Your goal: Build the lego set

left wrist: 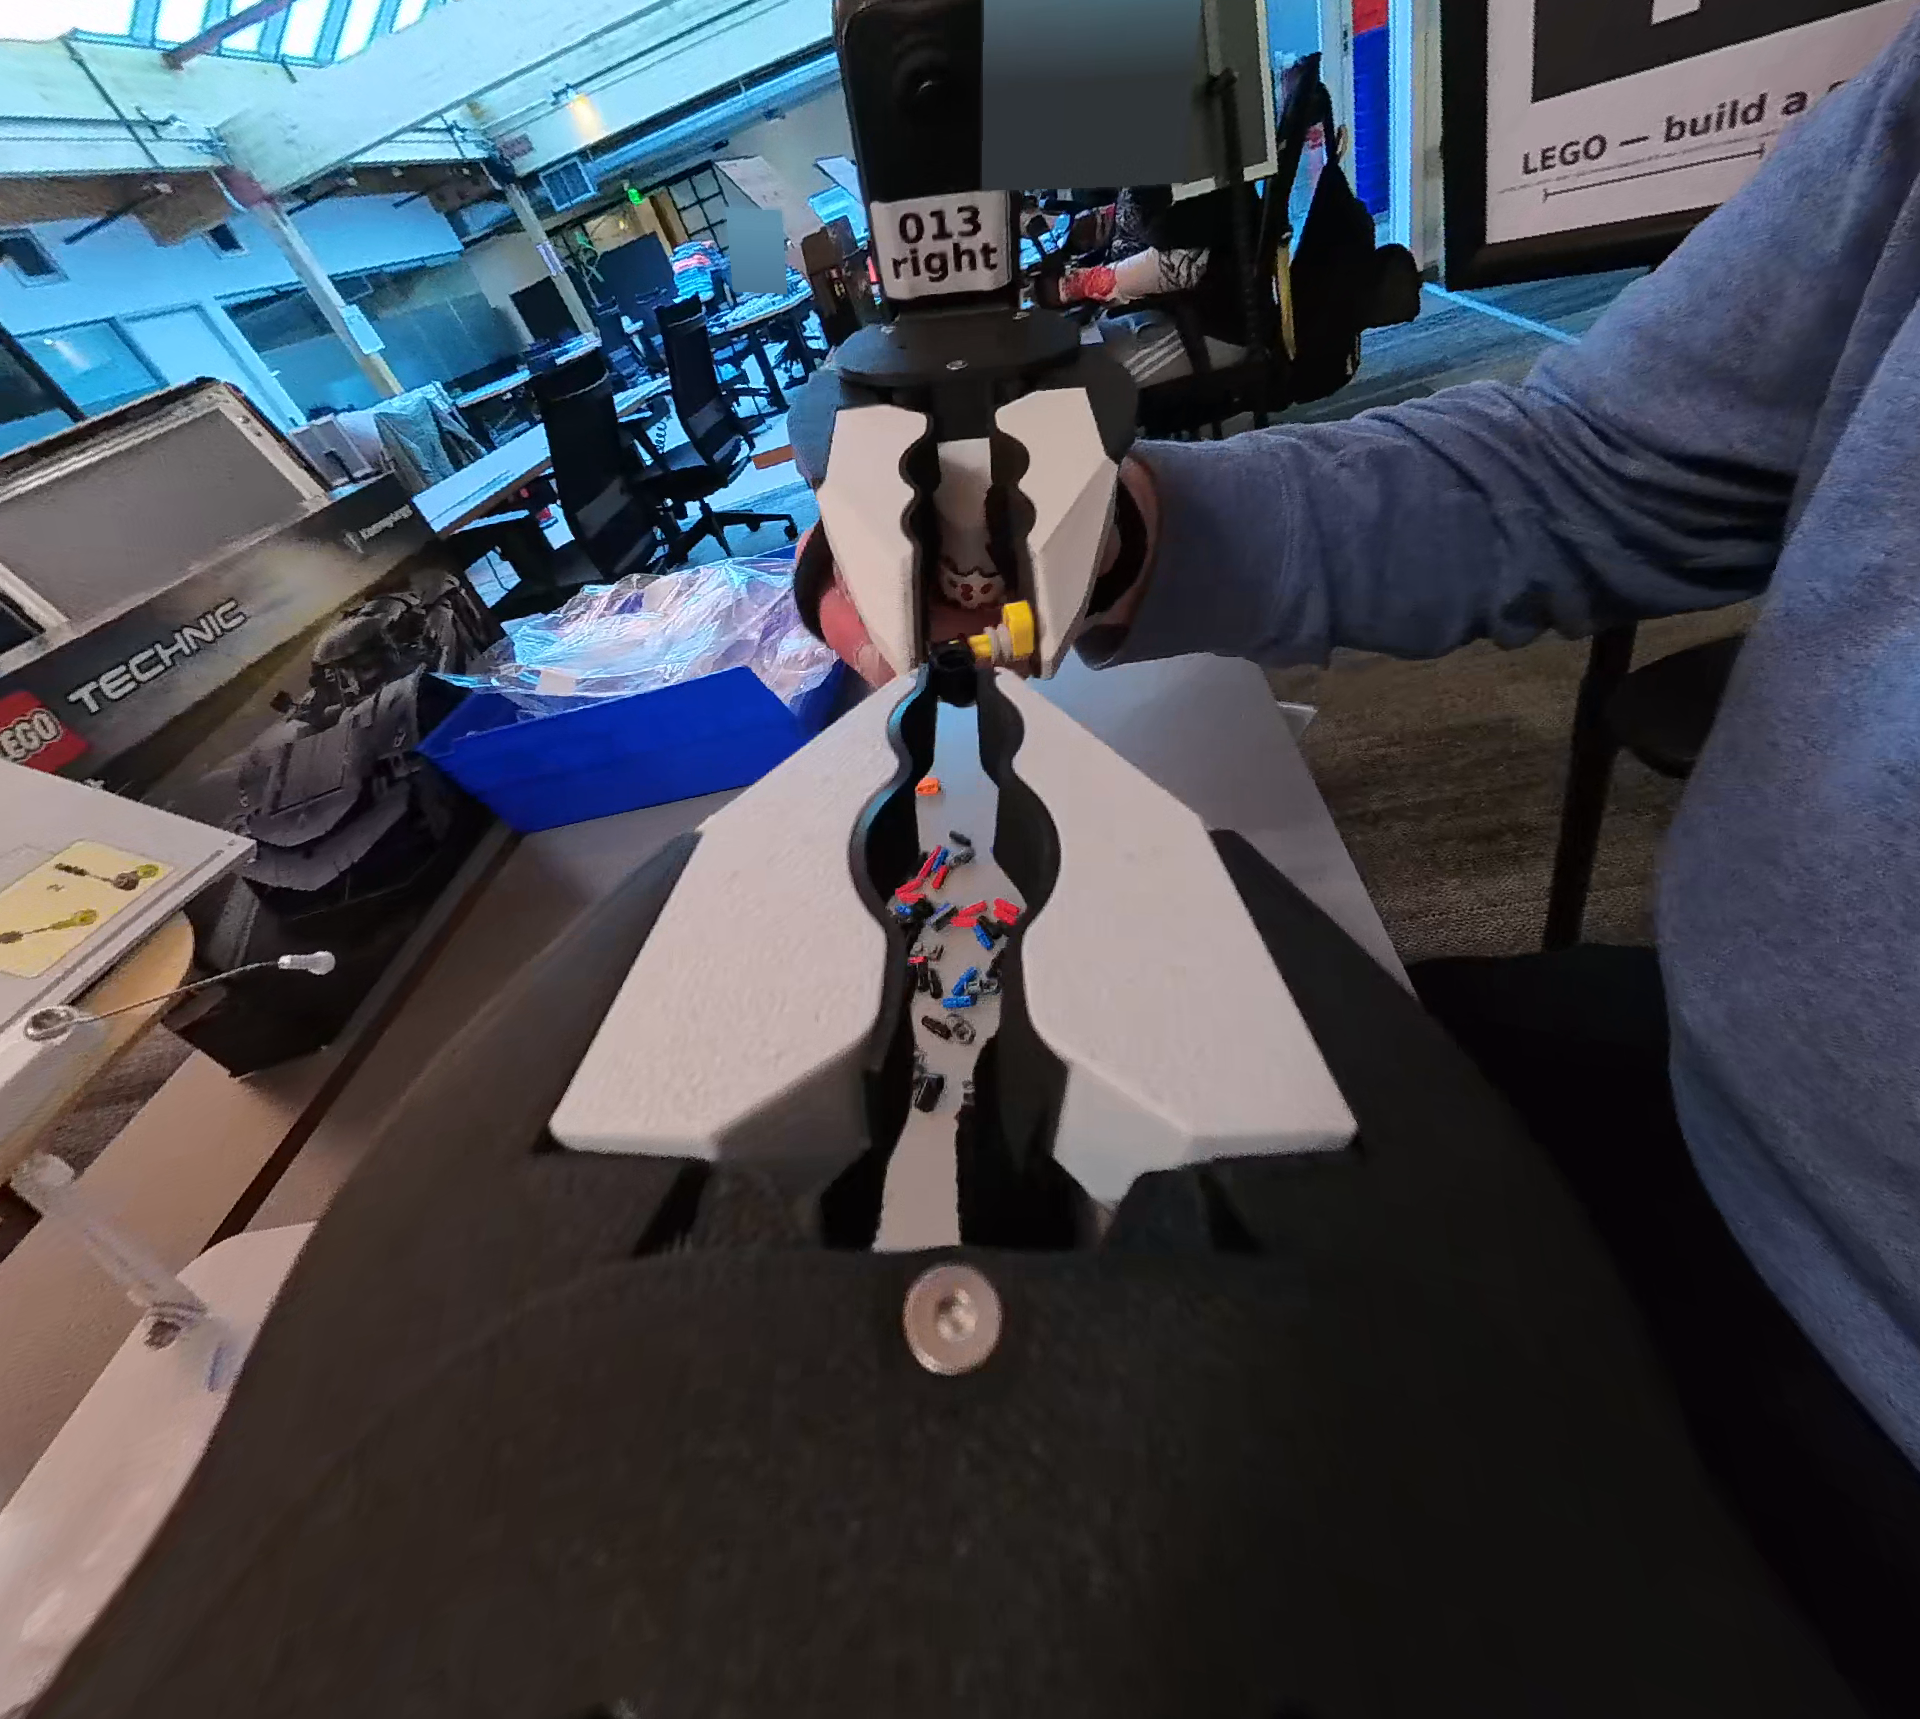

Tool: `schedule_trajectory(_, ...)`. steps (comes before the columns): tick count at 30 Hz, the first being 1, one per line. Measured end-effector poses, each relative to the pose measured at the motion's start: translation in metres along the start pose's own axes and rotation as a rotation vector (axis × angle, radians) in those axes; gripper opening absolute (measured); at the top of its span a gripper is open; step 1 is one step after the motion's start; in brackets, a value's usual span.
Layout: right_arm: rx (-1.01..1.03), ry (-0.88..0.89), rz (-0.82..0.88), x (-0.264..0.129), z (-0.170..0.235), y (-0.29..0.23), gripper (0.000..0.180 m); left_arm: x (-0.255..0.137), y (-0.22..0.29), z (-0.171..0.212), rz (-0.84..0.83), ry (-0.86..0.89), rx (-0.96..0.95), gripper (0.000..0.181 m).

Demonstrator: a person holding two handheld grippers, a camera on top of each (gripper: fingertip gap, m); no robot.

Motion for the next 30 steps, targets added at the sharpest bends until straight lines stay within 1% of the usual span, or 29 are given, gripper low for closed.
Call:
schedule_trajectory(15,-0.040,-0.003,-0.008,-0.001,-0.010,-0.007,0.017,-0.001,0.004,-0.009,0.023,0.002,0.025,0.006)
schedule_trajectory(20,-0.013,0.007,-0.085,-0.003,-0.015,-0.010,0.016,0.000,0.010,-0.015,0.070,0.011,0.045,0.006)
schedule_trajectory(23,0.026,0.015,-0.131,-0.004,-0.018,-0.009,0.017,0.002,0.013,-0.022,0.060,-0.018,0.074,0.006)
schedule_trajectory(30,0.009,0.103,-0.168,-0.009,-0.026,-0.016,0.017,0.004,0.017,-0.032,0.121,0.072,0.067,0.006)
Point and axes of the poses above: each gripper's, where its closed fingertips meet, x out along the fingers, z out of its underside, y = z × x across the jaws, the point moved 10 cm from there along -x, back along the fingers, and after that the axes turned 15 degrees about z, right-handed, at the moved point
